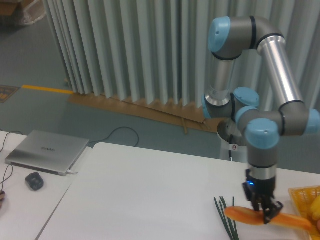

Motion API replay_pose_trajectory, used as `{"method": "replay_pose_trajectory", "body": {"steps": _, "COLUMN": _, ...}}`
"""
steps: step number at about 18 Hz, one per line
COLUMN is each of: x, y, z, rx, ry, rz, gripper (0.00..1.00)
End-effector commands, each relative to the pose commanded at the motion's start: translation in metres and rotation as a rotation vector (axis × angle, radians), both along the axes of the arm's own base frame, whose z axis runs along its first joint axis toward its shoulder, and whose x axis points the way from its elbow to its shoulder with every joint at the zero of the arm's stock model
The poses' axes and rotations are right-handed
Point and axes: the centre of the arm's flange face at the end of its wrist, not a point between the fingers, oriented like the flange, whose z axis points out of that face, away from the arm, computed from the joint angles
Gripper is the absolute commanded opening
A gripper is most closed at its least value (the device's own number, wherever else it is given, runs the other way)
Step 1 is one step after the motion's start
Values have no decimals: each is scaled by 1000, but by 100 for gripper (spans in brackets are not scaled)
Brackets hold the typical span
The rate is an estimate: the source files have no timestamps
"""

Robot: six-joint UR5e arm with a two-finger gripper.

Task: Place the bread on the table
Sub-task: 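Lift the baguette out of the basket and carry it over the table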

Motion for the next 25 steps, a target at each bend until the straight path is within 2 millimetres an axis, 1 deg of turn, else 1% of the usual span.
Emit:
{"method": "replay_pose_trajectory", "body": {"steps": 2, "x": 22, "y": 13, "z": 1, "rx": 15, "ry": -3, "rz": 18, "gripper": 47}}
{"method": "replay_pose_trajectory", "body": {"steps": 4, "x": 38, "y": 24, "z": 6, "rx": 31, "ry": 0, "rz": 33, "gripper": 49}}
{"method": "replay_pose_trajectory", "body": {"steps": 6, "x": 52, "y": 29, "z": 6, "rx": 37, "ry": -4, "rz": 31, "gripper": 48}}
{"method": "replay_pose_trajectory", "body": {"steps": 7, "x": 59, "y": 32, "z": 7, "rx": 40, "ry": -4, "rz": 29, "gripper": 41}}
{"method": "replay_pose_trajectory", "body": {"steps": 12, "x": 97, "y": 49, "z": 2, "rx": 39, "ry": -11, "rz": 23, "gripper": 40}}
{"method": "replay_pose_trajectory", "body": {"steps": 13, "x": 103, "y": 50, "z": -1, "rx": 35, "ry": -11, "rz": 17, "gripper": 40}}
{"method": "replay_pose_trajectory", "body": {"steps": 15, "x": 112, "y": 55, "z": -15, "rx": 13, "ry": -22, "rz": 7, "gripper": 40}}
{"method": "replay_pose_trajectory", "body": {"steps": 17, "x": 119, "y": 61, "z": -21, "rx": 10, "ry": -26, "rz": 25, "gripper": 40}}
{"method": "replay_pose_trajectory", "body": {"steps": 19, "x": 130, "y": 67, "z": -35, "rx": -20, "ry": -19, "rz": 20, "gripper": 40}}
{"method": "replay_pose_trajectory", "body": {"steps": 21, "x": 134, "y": 69, "z": -38, "rx": -26, "ry": -9, "rz": 35, "gripper": 40}}
{"method": "replay_pose_trajectory", "body": {"steps": 23, "x": 135, "y": 69, "z": -36, "rx": -19, "ry": -8, "rz": 49, "gripper": 40}}
{"method": "replay_pose_trajectory", "body": {"steps": 25, "x": 143, "y": 70, "z": -36, "rx": -21, "ry": -6, "rz": 38, "gripper": 41}}
